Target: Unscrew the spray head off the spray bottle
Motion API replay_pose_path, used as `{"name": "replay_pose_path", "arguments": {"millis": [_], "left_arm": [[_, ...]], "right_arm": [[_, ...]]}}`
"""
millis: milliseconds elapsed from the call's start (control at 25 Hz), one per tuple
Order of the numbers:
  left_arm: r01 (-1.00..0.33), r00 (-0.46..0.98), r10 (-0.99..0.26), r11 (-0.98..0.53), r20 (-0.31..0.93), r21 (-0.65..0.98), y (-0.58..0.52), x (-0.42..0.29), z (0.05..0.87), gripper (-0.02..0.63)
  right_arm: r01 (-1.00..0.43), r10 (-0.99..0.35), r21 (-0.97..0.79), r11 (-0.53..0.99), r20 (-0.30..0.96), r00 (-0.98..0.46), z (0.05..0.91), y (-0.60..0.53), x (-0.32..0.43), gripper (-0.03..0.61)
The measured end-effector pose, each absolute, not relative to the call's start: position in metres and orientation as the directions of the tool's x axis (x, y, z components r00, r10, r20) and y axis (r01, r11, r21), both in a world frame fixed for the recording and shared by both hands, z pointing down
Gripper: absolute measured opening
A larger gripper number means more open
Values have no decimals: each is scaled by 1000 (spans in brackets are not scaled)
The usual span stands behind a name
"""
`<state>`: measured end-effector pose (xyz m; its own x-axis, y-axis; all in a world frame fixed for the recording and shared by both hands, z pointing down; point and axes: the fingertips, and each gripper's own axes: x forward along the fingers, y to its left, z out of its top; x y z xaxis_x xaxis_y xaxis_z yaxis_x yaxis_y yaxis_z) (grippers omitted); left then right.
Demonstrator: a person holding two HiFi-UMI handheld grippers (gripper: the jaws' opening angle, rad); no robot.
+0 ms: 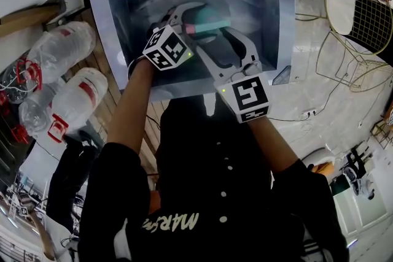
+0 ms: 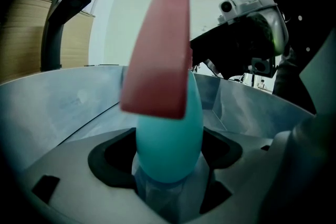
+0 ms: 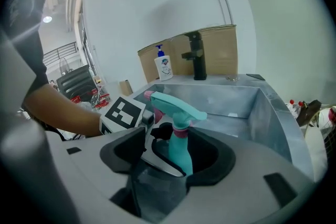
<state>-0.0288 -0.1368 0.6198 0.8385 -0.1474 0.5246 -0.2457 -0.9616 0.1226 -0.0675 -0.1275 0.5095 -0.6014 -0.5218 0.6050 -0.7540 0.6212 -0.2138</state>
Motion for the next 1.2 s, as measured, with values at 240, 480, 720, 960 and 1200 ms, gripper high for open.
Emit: {"name": "replay_pose_path", "arguments": {"millis": [240, 480, 720, 960, 1200], "left_arm": [[-251, 836, -150, -960, 527, 125, -137, -28, 620, 385], [-255, 838, -157, -959, 523, 121, -138, -28, 620, 385], [-244, 838, -143, -961, 526, 127, -136, -28, 622, 385], [-250, 841, -153, -961, 520, 122, -138, -28, 620, 385], [-242, 844, -146, -962, 517, 123, -137, -29, 620, 385]], "right_arm": [[-735, -513, -232, 637, 585, -628, 509, -128, -70, 314], [-713, -503, -247, 656, 562, -657, 507, -135, -76, 350], [-700, -515, -226, 678, 534, -671, 507, -140, -83, 371], [-664, -528, -132, 736, 503, -685, 511, -151, -85, 338], [-497, -441, 1, 868, 465, -768, 513, -161, -83, 165]]}}
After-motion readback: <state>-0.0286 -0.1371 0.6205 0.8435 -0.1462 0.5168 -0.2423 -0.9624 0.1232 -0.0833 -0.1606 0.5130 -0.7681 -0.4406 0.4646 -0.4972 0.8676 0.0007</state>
